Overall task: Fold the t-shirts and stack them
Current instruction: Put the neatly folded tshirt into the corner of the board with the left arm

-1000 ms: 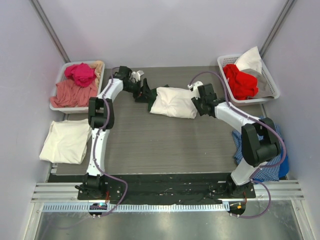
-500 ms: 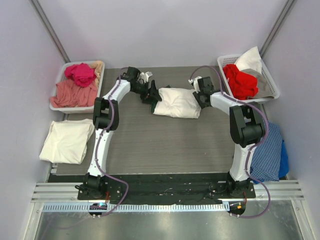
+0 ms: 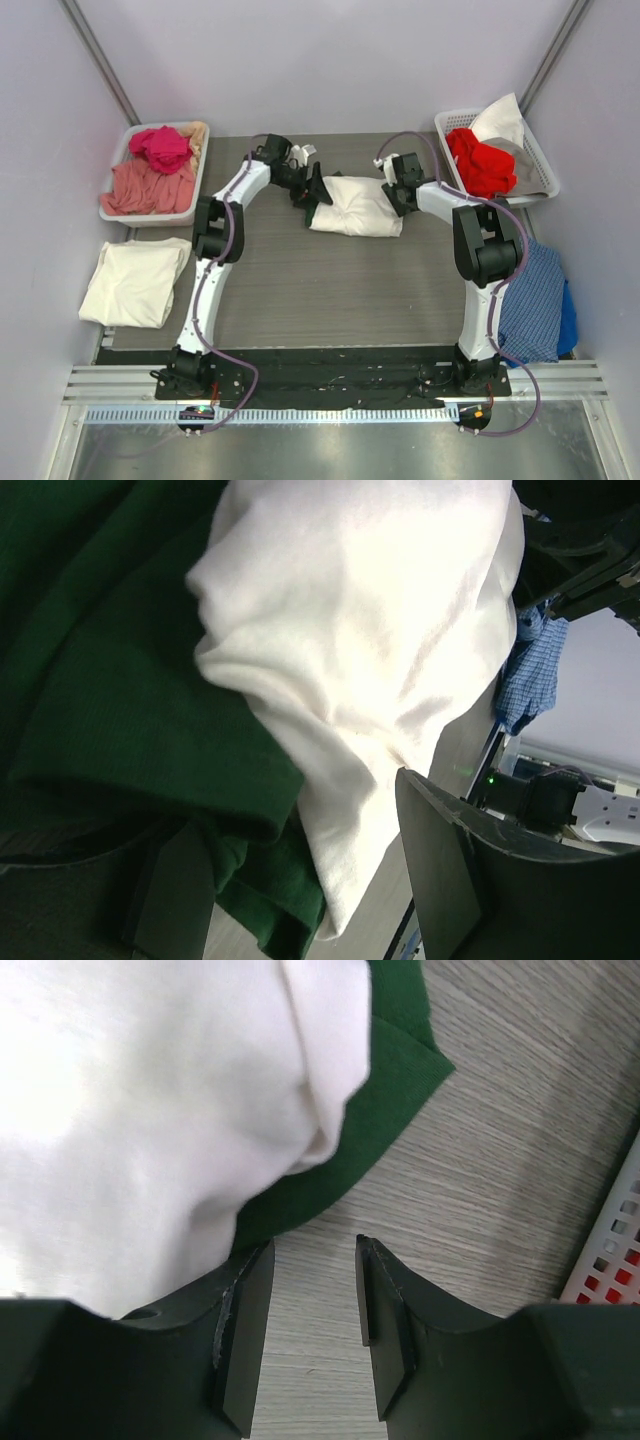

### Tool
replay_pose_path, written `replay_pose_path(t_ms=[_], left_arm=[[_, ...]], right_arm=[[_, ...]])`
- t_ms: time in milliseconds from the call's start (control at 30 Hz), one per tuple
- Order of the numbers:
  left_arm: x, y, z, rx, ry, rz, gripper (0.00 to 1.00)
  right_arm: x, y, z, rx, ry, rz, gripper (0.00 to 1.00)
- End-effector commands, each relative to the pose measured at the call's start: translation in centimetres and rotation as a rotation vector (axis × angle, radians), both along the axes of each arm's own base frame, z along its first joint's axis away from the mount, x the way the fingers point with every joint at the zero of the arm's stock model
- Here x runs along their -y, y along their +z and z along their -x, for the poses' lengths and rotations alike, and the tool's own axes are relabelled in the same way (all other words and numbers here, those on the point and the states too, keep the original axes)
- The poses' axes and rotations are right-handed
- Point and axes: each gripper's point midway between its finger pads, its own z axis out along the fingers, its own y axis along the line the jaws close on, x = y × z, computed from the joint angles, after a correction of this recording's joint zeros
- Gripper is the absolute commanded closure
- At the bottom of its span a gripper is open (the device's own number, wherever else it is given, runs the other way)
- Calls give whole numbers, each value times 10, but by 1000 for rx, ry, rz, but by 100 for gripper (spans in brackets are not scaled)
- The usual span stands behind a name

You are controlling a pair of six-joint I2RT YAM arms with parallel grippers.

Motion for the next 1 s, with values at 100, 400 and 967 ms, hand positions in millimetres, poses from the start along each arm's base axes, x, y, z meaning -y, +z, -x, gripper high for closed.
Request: replay_pose_path(t_ms=[100, 400, 967], left_arm=[[29, -52, 25, -19, -69, -112, 29], [32, -53, 30, -23, -84, -113, 46], [-21, -9, 85, 18, -185, -248, 100]], right_arm=[[-24, 16, -9, 35, 33, -81, 53], [-26, 17, -5, 31, 40, -88, 53], [3, 46, 33, 61, 54, 22, 54]])
